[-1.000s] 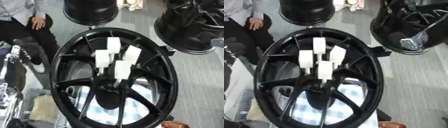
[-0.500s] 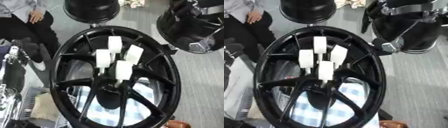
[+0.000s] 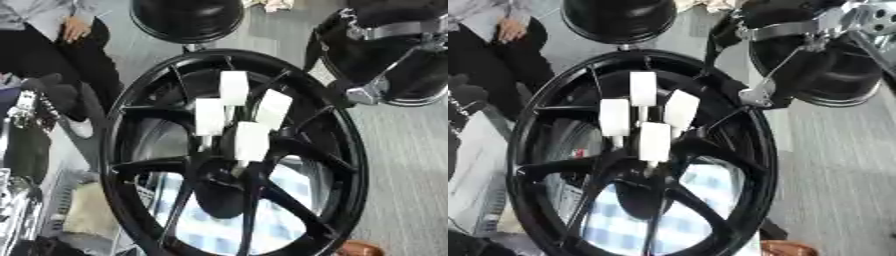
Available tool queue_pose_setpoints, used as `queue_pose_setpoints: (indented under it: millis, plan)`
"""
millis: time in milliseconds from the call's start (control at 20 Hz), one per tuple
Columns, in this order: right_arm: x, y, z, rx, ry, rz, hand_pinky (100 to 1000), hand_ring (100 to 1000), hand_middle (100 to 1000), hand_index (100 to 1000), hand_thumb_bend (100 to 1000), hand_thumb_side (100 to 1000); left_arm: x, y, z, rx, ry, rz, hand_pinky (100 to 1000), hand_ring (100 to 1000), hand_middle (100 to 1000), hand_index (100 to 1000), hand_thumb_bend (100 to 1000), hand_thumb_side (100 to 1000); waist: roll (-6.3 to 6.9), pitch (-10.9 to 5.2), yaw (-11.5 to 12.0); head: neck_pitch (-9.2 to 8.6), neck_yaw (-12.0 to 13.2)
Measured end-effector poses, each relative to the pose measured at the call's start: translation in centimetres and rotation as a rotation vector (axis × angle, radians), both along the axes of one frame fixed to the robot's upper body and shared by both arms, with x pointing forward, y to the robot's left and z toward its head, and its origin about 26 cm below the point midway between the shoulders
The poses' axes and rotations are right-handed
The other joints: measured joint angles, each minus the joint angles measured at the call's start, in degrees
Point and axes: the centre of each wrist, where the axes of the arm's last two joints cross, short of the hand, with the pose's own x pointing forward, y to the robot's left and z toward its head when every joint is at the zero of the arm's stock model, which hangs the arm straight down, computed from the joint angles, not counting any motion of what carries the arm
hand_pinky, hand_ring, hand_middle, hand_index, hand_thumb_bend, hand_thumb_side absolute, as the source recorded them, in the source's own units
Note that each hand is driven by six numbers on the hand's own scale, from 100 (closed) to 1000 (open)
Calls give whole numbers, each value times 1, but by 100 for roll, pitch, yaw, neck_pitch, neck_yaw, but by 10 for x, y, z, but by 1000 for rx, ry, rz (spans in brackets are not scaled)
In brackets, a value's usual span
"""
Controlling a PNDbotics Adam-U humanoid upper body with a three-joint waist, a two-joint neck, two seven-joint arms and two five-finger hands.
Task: Pull the pin out of the wheel hub.
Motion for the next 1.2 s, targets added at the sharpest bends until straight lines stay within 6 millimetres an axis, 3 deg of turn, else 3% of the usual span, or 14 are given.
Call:
queue_pose_setpoints:
  millis: [300,650,1200]
  plan:
    - [9,6,-6,4,8,14,912,869,804,857,125,491,2,-2,3,0,-7,-10,882,784,652,807,100,811,-6,67,63,-28,-28]
    - [15,12,-11,5,16,27,921,886,816,864,243,455,3,-3,5,2,-14,-21,883,784,653,808,100,812,-36,129,103,-33,-33]
    - [18,18,-19,6,34,56,924,891,820,863,227,452,4,-5,9,5,-25,-33,884,784,653,809,100,812,-71,209,175,-83,-38]
